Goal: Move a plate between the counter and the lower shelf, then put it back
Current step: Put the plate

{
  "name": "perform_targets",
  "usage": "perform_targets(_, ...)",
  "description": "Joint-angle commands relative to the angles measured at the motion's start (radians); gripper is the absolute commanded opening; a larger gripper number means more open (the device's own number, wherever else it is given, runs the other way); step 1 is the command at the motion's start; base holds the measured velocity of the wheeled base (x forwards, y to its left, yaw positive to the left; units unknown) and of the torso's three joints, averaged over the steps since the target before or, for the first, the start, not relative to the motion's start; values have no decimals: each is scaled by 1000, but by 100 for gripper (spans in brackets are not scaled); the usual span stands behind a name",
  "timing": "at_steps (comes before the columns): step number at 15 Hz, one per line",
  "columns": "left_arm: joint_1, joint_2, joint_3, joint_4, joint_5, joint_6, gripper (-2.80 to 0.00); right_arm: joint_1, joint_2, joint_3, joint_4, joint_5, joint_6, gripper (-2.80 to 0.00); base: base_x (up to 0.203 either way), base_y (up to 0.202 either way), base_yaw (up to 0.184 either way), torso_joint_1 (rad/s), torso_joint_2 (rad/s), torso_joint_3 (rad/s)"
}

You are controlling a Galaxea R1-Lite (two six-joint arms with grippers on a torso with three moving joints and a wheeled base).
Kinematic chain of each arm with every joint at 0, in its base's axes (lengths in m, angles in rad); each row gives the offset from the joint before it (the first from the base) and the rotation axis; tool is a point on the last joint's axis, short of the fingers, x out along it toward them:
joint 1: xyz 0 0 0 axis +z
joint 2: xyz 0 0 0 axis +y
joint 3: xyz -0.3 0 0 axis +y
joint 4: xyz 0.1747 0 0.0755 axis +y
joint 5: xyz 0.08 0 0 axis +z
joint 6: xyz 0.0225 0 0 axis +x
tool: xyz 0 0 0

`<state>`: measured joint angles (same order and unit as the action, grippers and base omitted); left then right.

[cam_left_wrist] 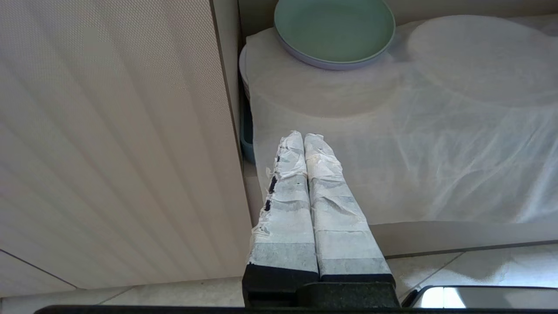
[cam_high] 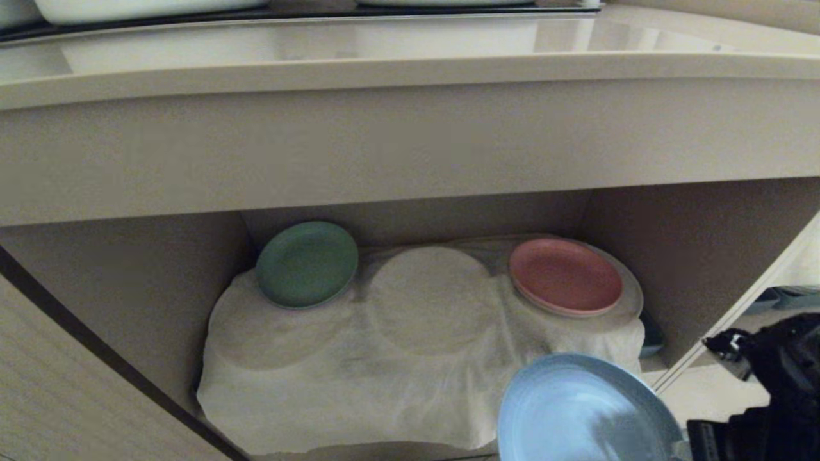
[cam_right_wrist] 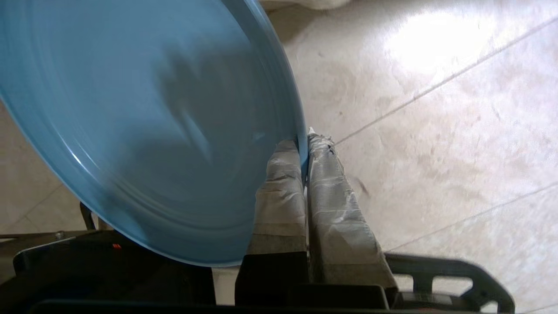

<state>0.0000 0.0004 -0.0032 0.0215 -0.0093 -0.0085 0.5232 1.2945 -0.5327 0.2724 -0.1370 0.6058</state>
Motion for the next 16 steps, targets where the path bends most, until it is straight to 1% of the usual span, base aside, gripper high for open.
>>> perform_targets(1, 0, 0, 0, 0, 0, -1, -280, -3, -65, 29, 27, -1, 18, -280, 0, 0, 0, 0, 0, 0)
perform_targets(4, 0, 0, 0, 0, 0, 0, -280, -4, -116, 68, 66, 2, 38, -280, 0, 0, 0, 0, 0, 0)
perform_targets(5, 0, 0, 0, 0, 0, 1, -280, -5, -127, 75, 70, 19, 39, -280, 0, 0, 0, 0, 0, 0)
perform_targets(8, 0, 0, 0, 0, 0, -1, -280, -5, -155, 76, 118, 53, 83, -280, 0, 0, 0, 0, 0, 0)
perform_targets(10, 0, 0, 0, 0, 2, -1, -280, -5, -162, 83, 132, 62, 113, -280, 0, 0, 0, 0, 0, 0)
perform_targets(16, 0, 0, 0, 0, 0, -1, -280, -4, -241, 133, 170, 70, 117, -280, 0, 0, 0, 0, 0, 0)
